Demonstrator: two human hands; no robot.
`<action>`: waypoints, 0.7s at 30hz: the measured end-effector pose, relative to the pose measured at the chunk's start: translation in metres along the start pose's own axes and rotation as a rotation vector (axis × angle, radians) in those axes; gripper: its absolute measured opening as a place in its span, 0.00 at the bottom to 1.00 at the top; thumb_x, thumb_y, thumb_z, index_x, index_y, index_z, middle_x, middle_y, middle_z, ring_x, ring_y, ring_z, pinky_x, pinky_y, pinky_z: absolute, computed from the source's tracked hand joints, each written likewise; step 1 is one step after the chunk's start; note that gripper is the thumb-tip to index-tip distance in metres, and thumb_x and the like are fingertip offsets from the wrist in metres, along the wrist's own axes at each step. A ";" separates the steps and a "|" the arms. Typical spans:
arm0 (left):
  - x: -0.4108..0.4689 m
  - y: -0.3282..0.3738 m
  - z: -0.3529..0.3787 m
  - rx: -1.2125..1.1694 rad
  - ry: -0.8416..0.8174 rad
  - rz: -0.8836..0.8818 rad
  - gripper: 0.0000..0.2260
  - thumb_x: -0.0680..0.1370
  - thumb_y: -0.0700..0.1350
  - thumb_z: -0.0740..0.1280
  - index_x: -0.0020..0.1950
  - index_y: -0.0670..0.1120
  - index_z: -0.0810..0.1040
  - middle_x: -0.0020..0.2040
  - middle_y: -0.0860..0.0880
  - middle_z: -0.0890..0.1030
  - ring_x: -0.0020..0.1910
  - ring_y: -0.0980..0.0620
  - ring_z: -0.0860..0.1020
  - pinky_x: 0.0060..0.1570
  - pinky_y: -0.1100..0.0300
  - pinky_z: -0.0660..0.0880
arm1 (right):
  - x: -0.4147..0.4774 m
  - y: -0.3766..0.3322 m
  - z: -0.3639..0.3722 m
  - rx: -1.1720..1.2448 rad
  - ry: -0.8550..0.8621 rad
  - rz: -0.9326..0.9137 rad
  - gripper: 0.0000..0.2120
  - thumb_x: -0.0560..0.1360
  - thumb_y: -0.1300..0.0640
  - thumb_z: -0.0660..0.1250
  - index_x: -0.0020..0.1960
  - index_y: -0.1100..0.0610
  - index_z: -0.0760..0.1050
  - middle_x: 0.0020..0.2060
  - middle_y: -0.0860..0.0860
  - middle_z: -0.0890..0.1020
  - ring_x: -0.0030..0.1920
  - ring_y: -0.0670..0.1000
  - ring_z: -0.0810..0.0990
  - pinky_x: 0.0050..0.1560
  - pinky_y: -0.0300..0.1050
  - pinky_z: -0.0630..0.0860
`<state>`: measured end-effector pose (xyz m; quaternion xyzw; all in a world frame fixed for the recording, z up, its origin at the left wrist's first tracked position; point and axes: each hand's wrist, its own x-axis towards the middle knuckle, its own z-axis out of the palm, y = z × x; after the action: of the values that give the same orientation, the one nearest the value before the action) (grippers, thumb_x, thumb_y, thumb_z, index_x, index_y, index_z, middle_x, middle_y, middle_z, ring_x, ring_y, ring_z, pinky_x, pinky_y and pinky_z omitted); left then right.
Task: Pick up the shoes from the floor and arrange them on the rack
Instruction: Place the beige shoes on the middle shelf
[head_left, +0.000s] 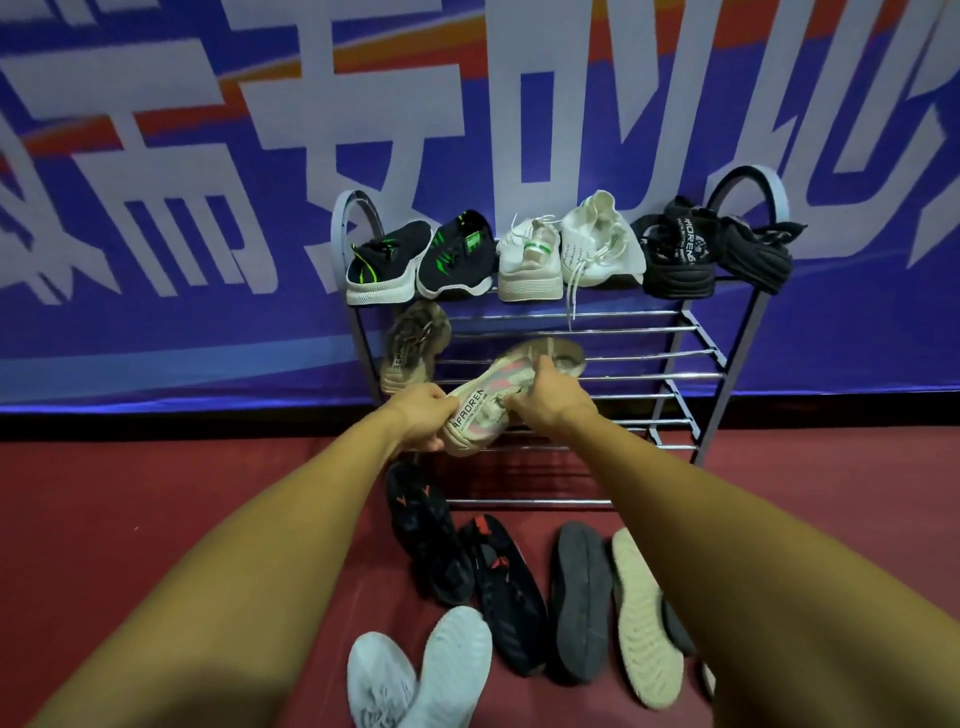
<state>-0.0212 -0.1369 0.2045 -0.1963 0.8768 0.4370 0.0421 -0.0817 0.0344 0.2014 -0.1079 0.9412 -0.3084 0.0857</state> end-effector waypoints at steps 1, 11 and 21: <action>0.001 0.002 0.000 0.006 -0.009 0.025 0.08 0.79 0.41 0.60 0.42 0.43 0.76 0.31 0.46 0.75 0.24 0.51 0.71 0.22 0.65 0.69 | 0.000 0.002 0.000 -0.060 0.019 -0.022 0.30 0.75 0.44 0.67 0.72 0.54 0.62 0.62 0.59 0.78 0.61 0.62 0.78 0.58 0.54 0.75; 0.017 0.005 -0.011 0.231 0.032 0.195 0.12 0.80 0.45 0.57 0.51 0.43 0.79 0.45 0.44 0.80 0.45 0.47 0.74 0.44 0.55 0.68 | 0.005 0.006 0.000 -0.284 0.142 -0.118 0.18 0.81 0.45 0.59 0.69 0.47 0.67 0.62 0.59 0.72 0.56 0.64 0.78 0.53 0.57 0.74; 0.040 -0.004 -0.008 0.187 0.070 0.205 0.16 0.79 0.46 0.63 0.66 0.52 0.78 0.61 0.49 0.81 0.60 0.50 0.78 0.63 0.57 0.72 | 0.019 0.017 0.002 -0.470 0.121 -0.065 0.13 0.79 0.47 0.65 0.61 0.51 0.76 0.56 0.55 0.78 0.54 0.60 0.79 0.46 0.49 0.72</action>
<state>-0.0556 -0.1576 0.1969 -0.1159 0.9301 0.3482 -0.0153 -0.1024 0.0420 0.1876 -0.1363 0.9866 -0.0896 -0.0080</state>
